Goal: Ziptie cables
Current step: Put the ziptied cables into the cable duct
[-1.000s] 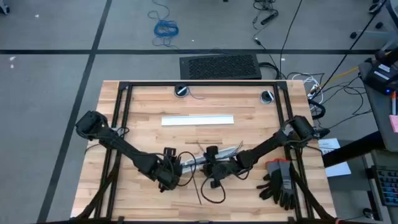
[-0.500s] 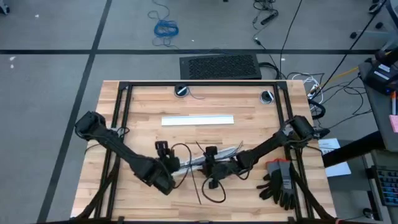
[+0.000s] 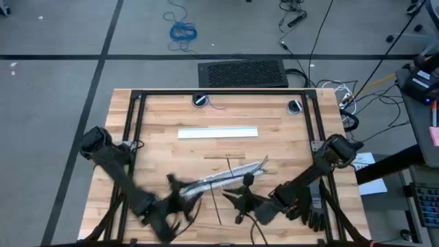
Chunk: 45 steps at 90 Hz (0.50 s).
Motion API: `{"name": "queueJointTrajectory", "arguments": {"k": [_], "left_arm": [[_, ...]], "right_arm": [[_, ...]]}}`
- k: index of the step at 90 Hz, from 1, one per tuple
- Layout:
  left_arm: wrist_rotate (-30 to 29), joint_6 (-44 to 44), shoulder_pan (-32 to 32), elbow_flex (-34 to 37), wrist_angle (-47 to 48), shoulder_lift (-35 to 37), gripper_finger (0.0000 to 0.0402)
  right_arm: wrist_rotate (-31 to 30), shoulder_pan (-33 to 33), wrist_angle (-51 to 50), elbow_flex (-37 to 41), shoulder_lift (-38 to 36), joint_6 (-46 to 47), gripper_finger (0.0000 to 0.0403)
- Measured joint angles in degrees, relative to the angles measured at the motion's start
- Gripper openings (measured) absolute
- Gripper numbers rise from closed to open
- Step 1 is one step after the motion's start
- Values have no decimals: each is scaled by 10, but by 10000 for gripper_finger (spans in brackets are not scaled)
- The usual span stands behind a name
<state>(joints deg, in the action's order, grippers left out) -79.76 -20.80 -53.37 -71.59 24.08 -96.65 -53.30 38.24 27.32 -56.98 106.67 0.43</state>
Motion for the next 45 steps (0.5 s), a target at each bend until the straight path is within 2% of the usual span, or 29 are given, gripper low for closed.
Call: {"name": "queueJointTrajectory", "arguments": {"k": [4,8,20,25,30,35,45], "left_arm": [[-36,5,-19,0,11,13,203],[-55,-37,-28,0,56,29,203],[-36,-295,-28,22,258,64,203],[-35,-371,-23,49,281,67,203],[-34,-399,-17,84,256,64,203],[-27,-398,-11,122,186,56,203],[17,-312,-2,202,-47,29,203]], "right_arm": [[7,-1,-5,19,-26,17,57],[15,-3,-6,43,-59,30,57],[28,3,3,149,-179,74,57],[32,7,26,205,-225,102,57],[50,9,74,265,-261,128,57],[80,10,147,323,-281,161,57],[129,21,301,415,-270,228,57]]}}
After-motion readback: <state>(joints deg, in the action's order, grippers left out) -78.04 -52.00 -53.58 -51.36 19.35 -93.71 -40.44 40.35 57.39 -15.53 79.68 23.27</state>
